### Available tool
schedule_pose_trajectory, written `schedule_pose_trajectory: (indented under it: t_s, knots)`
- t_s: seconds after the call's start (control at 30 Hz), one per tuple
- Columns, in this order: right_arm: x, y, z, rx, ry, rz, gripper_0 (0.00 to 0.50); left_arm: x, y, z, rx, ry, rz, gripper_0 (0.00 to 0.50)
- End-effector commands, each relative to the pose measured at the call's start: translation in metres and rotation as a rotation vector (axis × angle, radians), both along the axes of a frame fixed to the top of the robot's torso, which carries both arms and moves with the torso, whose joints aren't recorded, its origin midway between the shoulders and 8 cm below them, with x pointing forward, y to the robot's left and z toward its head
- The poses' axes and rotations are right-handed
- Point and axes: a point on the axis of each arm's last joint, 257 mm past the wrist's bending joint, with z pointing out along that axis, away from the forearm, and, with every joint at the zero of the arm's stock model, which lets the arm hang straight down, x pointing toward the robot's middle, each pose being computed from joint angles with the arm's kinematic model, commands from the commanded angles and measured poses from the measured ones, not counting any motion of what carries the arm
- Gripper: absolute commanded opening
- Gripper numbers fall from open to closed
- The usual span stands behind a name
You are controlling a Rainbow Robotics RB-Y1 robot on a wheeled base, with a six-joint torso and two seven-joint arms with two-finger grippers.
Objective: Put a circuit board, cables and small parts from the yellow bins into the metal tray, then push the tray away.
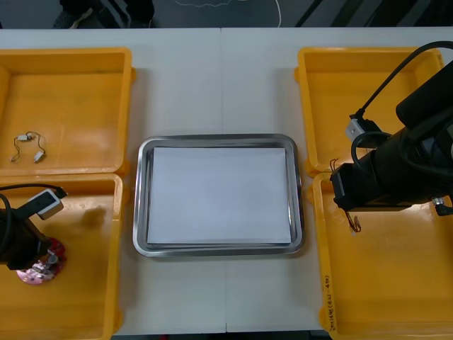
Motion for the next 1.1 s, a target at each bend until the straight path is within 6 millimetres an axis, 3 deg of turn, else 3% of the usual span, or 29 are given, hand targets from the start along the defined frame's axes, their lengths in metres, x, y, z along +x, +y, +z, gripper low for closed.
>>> schedule_pose_trajectory:
  t_s: [0.03, 0.3, 0.53, 0.83, 1.1]
  knots:
    - [0.003, 0.011, 0.011, -0.001, -0.037, 0.030, 0.000, -0.010, 0.009, -0.005, 0.042, 0.019, -0.049, 0.002]
    - [0.002, 0.011, 0.011, 0.000, -0.035, 0.032, 0.000, -0.004, 0.008, 0.015, 0.032, -0.005, -0.045, 0.000]
    - [0.002, 0.011, 0.011, 0.000, -0.035, 0.032, 0.000, -0.011, 0.008, 0.054, 0.028, -0.022, -0.014, 0.000]
    - [0.002, 0.011, 0.011, 0.001, -0.034, 0.033, 0.000, -0.017, -0.006, 0.104, -0.035, -0.022, 0.128, 0.000]
    - [0.002, 0.012, 0.011, 0.002, -0.033, 0.034, 0.000, 0.002, -0.025, 0.144, -0.089, -0.116, 0.214, 0.000]
